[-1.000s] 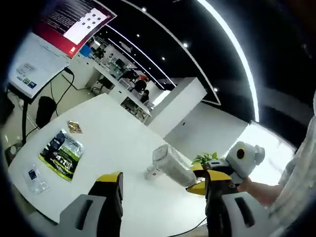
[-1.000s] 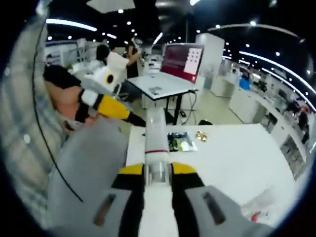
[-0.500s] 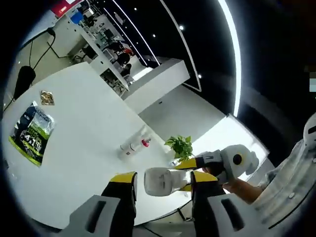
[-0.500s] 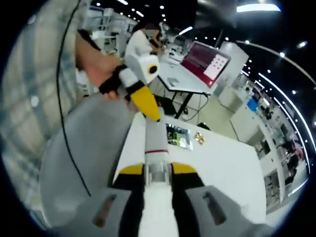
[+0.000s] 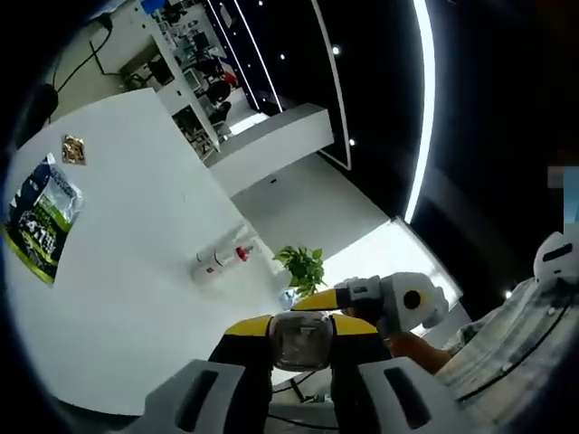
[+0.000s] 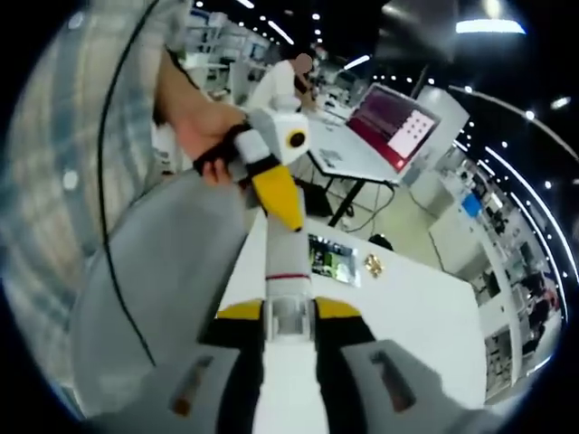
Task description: Arrange the skincare products in the storage area until every visible bottle or jar stands upright without overlapping.
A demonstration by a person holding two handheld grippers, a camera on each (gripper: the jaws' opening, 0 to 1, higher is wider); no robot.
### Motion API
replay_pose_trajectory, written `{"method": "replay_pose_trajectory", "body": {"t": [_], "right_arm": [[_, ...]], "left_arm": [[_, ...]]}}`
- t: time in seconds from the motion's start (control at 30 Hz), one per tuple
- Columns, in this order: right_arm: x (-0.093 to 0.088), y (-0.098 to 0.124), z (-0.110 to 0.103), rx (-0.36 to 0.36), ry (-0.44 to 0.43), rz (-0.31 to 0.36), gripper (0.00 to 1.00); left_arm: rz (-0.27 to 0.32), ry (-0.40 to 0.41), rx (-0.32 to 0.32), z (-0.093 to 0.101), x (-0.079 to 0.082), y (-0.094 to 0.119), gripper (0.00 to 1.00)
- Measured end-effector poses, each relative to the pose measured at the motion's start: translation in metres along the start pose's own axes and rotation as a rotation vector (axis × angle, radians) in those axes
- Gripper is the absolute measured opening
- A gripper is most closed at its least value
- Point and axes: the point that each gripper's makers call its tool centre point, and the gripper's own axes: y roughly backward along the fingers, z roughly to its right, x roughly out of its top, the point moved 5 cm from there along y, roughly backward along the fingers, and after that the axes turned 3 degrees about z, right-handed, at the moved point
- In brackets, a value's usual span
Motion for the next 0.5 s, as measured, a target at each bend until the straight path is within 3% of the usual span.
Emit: {"method": "replay_pose_trajectory", "body": {"t": [0.17, 0.27, 0.33, 0.47, 0.5], "right_arm": [[0.000, -0.004, 0.003, -0.041, -0.124, 0.017, 0.22], [0.003, -0.003, 0.007, -0.081, -0.223, 0.068, 0.30], [0.003, 0.001, 0.009, -0.119, -0.295, 0.107, 0.33], [-0.005, 0.009, 0.014, -0.201, -0.535, 0.166, 0.37], [-0.005, 0.013, 0.018, -0.244, -0.647, 0.245, 0.37]], "left_arm": [[0.056, 0.052, 0.018, -0.004, 0.006, 0.001, 0.22], [0.074, 0.065, 0.040, -0.006, 0.007, 0.002, 0.22], [0.117, 0.093, 0.037, -0.007, 0.011, 0.002, 0.22], [0.200, 0.096, 0.039, -0.006, 0.022, 0.004, 0.22], [0.212, 0.089, 0.032, -0.004, 0.024, 0.004, 0.22]]}}
